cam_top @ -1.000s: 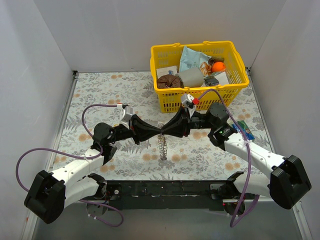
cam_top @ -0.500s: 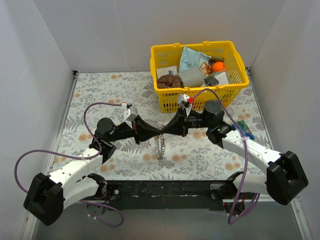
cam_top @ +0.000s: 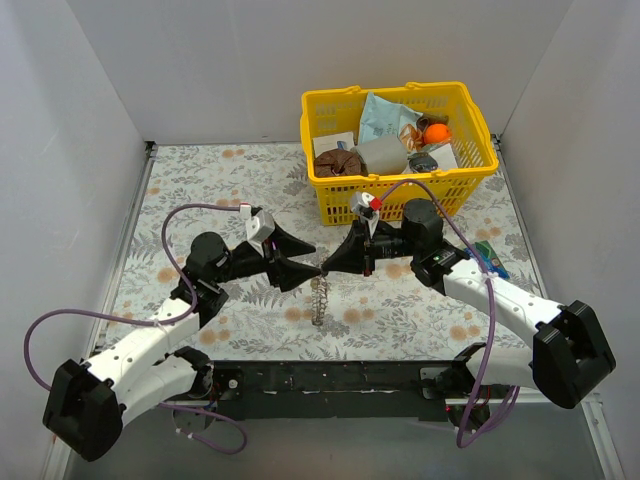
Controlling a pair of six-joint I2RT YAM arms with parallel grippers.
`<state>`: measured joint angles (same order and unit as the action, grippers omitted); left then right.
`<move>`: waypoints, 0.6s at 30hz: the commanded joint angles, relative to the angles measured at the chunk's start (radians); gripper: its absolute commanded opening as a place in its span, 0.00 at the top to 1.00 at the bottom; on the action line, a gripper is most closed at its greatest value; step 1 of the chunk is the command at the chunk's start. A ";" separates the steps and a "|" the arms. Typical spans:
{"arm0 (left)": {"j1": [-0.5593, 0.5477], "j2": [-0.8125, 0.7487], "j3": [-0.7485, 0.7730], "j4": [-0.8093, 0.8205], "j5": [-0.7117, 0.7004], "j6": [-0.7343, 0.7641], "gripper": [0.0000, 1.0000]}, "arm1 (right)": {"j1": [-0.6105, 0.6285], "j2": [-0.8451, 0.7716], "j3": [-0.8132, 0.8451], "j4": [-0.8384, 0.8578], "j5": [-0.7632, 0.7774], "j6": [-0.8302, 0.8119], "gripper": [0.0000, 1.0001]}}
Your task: Put the keys on the keyring
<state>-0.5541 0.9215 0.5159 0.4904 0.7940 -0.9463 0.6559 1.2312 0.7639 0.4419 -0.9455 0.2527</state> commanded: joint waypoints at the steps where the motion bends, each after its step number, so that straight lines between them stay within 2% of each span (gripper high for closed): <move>1: -0.004 0.022 0.056 -0.069 -0.021 0.020 0.44 | 0.004 -0.036 0.060 0.012 -0.022 -0.029 0.99; 7: -0.004 0.045 0.036 -0.012 0.001 -0.003 0.56 | 0.005 -0.052 0.060 -0.017 -0.013 -0.053 0.99; 18: -0.004 0.053 0.009 0.004 0.031 -0.005 0.59 | 0.004 -0.067 0.054 -0.015 0.011 -0.061 0.99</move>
<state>-0.5541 0.9764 0.5430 0.4763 0.8062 -0.9501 0.6559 1.2030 0.7650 0.3904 -0.9428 0.2047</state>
